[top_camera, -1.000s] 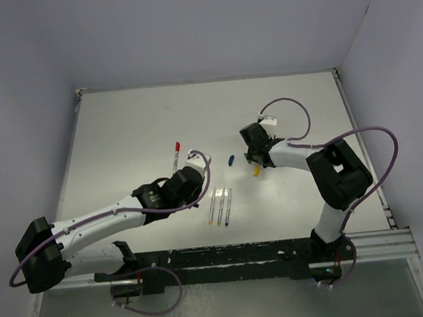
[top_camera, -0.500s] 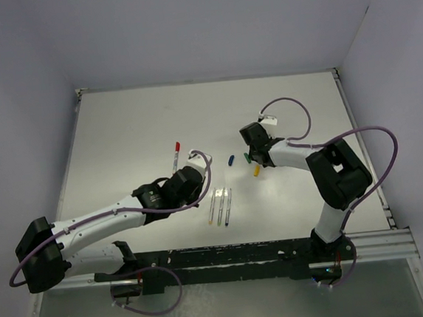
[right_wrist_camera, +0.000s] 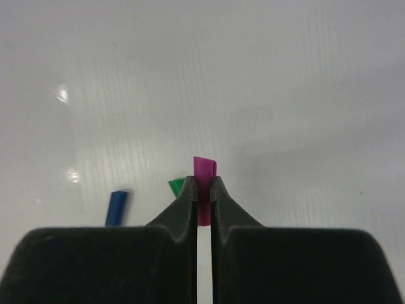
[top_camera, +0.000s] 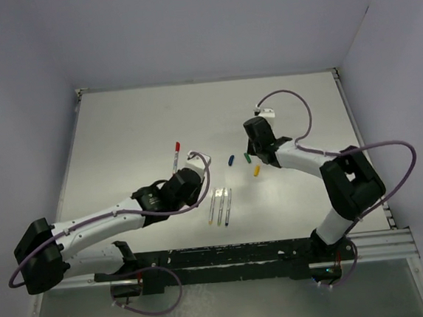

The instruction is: Insert the pens into the pen caps

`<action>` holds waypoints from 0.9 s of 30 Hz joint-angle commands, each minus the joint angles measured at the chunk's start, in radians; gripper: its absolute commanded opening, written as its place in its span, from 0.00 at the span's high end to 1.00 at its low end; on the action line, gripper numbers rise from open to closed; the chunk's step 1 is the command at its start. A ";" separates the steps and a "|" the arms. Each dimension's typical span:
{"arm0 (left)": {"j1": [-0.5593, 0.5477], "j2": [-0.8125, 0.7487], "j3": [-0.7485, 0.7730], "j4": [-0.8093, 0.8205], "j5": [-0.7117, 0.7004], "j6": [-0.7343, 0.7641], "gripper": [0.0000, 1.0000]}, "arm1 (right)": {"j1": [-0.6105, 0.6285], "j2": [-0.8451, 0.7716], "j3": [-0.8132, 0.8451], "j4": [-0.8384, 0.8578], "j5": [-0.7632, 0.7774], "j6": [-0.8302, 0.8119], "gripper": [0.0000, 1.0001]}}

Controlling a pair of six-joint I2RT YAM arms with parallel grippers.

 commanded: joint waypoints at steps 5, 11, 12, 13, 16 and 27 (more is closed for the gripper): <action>-0.002 -0.110 -0.042 0.167 -0.030 0.045 1.00 | -0.007 -0.312 -0.071 0.249 -0.070 -0.133 1.00; -0.003 -0.175 -0.080 0.296 0.041 0.076 1.00 | -0.007 -0.538 -0.202 0.412 -0.197 -0.167 1.00; -0.003 -0.186 -0.086 0.320 0.063 0.083 1.00 | -0.007 -0.566 -0.217 0.435 -0.222 -0.169 1.00; -0.002 -0.197 -0.094 0.345 0.085 0.090 1.00 | -0.007 -0.594 -0.234 0.460 -0.261 -0.170 1.00; -0.002 -0.229 -0.111 0.414 0.142 0.101 1.00 | -0.007 -0.671 -0.296 0.578 -0.366 -0.176 1.00; -0.002 -0.294 -0.152 0.596 0.336 0.057 1.00 | -0.007 -0.783 -0.405 0.913 -0.552 -0.129 1.00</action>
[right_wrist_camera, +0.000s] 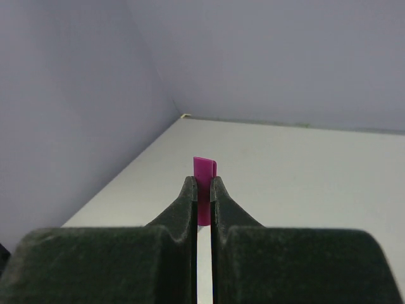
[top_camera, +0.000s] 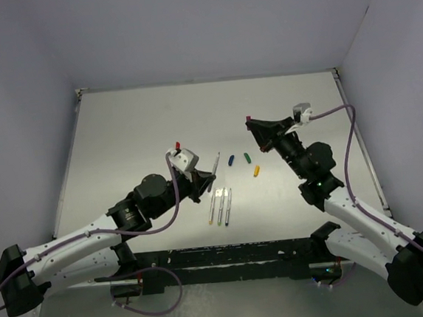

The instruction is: Insert the pens into the pen caps

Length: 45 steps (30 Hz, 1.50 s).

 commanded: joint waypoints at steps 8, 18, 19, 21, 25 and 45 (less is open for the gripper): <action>-0.002 0.005 -0.106 0.310 0.179 -0.107 1.00 | -0.003 0.064 -0.071 0.512 -0.203 0.163 1.00; -0.002 0.024 -0.123 0.488 0.166 -0.147 1.00 | -0.003 0.304 -0.114 1.065 -0.411 0.450 1.00; -0.002 0.027 -0.128 0.515 0.162 -0.150 1.00 | -0.004 0.320 -0.110 1.077 -0.414 0.461 1.00; -0.001 0.037 -0.138 0.562 0.159 -0.152 1.00 | -0.004 0.335 -0.100 1.083 -0.440 0.468 1.00; -0.002 0.066 -0.133 0.590 0.158 -0.130 1.00 | -0.004 0.319 -0.099 1.082 -0.435 0.477 1.00; -0.001 0.122 -0.117 0.666 0.162 -0.111 1.00 | -0.002 0.268 -0.080 1.080 -0.462 0.540 1.00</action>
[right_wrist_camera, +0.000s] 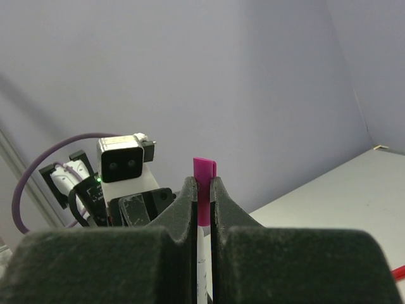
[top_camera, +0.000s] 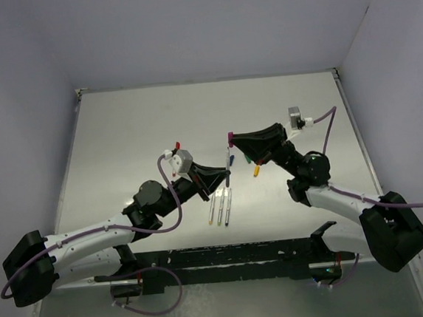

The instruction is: Insert the pens into the pen caps

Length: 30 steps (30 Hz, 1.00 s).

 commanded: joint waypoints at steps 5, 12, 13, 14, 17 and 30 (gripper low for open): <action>0.000 0.019 0.028 0.053 0.025 0.011 1.00 | -0.001 -0.019 0.036 0.197 -0.010 0.005 1.00; -0.001 0.031 0.030 0.054 0.041 0.005 1.00 | -0.001 -0.012 0.050 0.196 -0.010 0.004 1.00; 0.000 0.029 0.030 0.053 0.038 0.006 1.00 | -0.001 -0.012 0.048 0.195 -0.009 0.005 1.00; -0.001 0.025 0.027 0.052 0.035 0.006 1.00 | -0.001 -0.013 0.047 0.195 -0.009 0.007 1.00; -0.001 0.009 0.020 0.053 0.023 0.009 1.00 | -0.001 -0.019 0.039 0.194 -0.009 0.008 1.00; -0.002 0.010 0.014 0.077 0.020 0.006 1.00 | -0.001 -0.014 0.030 0.191 -0.028 0.017 1.00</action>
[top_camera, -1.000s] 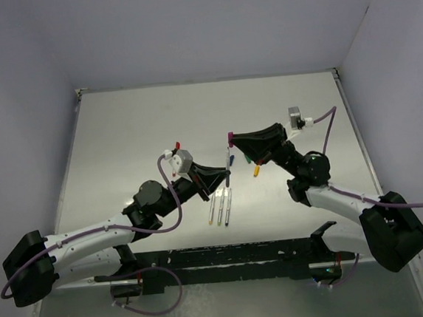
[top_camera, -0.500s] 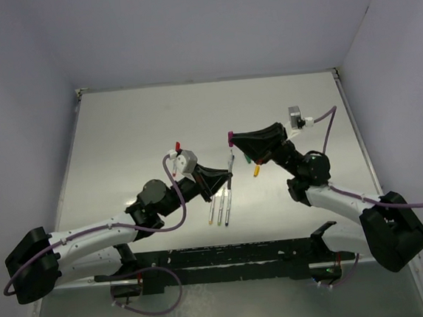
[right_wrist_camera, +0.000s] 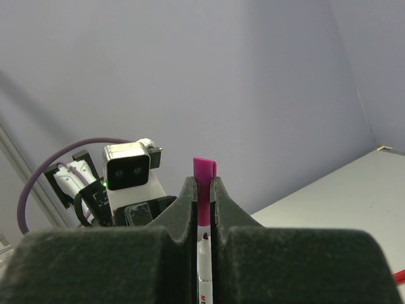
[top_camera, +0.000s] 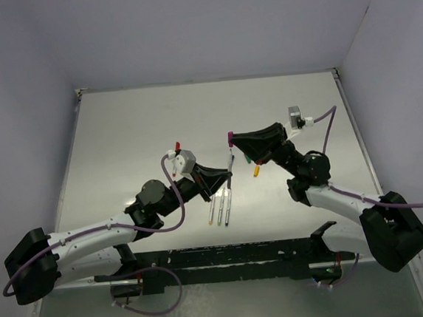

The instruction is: Insert the pens into the pen caps

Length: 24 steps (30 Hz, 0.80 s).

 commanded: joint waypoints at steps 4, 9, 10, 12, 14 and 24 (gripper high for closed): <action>-0.001 -0.018 0.014 0.070 -0.005 0.008 1.00 | -0.001 -0.013 0.023 0.191 -0.028 0.017 1.00; -0.001 -0.021 0.010 0.075 -0.007 0.006 1.00 | -0.002 -0.019 0.021 0.191 -0.033 0.020 1.00; -0.002 -0.021 0.008 0.077 -0.009 0.005 1.00 | -0.001 -0.020 0.020 0.191 -0.036 0.021 1.00; 0.000 -0.022 0.004 0.081 -0.013 0.005 1.00 | -0.001 -0.020 0.017 0.191 -0.038 0.023 1.00; -0.001 -0.023 0.006 0.081 -0.015 0.005 1.00 | 0.000 -0.019 0.013 0.191 -0.038 0.027 1.00; 0.000 -0.020 0.005 0.084 -0.013 0.004 1.00 | 0.000 -0.016 0.003 0.191 -0.041 0.031 1.00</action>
